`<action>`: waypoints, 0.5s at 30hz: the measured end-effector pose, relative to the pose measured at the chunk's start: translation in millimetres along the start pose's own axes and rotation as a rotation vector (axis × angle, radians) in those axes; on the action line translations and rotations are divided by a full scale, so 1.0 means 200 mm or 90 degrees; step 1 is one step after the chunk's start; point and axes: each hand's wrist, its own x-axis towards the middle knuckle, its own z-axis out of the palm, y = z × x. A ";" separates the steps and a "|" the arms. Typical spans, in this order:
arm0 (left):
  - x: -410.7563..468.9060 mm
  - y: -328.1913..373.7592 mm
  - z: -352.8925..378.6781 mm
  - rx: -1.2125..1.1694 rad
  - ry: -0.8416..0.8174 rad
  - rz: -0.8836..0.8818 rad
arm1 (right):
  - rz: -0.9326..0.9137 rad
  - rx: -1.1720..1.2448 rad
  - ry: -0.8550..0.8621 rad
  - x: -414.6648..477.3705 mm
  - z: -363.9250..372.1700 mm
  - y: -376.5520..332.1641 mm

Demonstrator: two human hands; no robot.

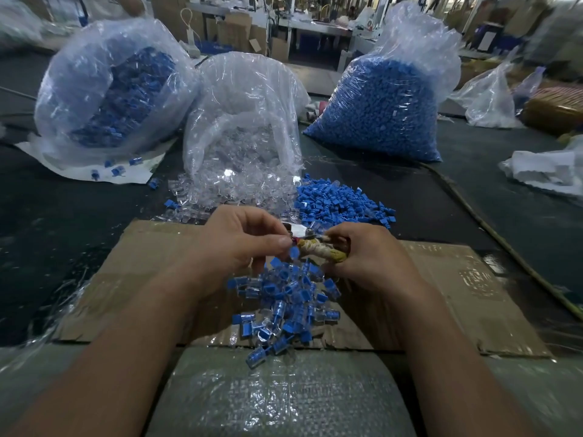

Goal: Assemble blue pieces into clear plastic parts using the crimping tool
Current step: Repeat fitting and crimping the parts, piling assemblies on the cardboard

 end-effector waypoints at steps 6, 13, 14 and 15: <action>-0.01 0.00 0.01 0.058 -0.079 0.009 | 0.005 0.009 -0.006 0.01 0.00 0.02; 0.06 -0.07 -0.04 0.065 0.312 0.030 | 0.009 0.022 -0.032 0.01 0.00 0.04; 0.07 -0.08 -0.05 0.102 0.373 0.043 | 0.009 0.020 -0.032 0.02 0.00 0.04; 0.08 -0.09 -0.06 0.156 0.417 0.052 | 0.009 0.020 -0.035 0.02 -0.01 0.05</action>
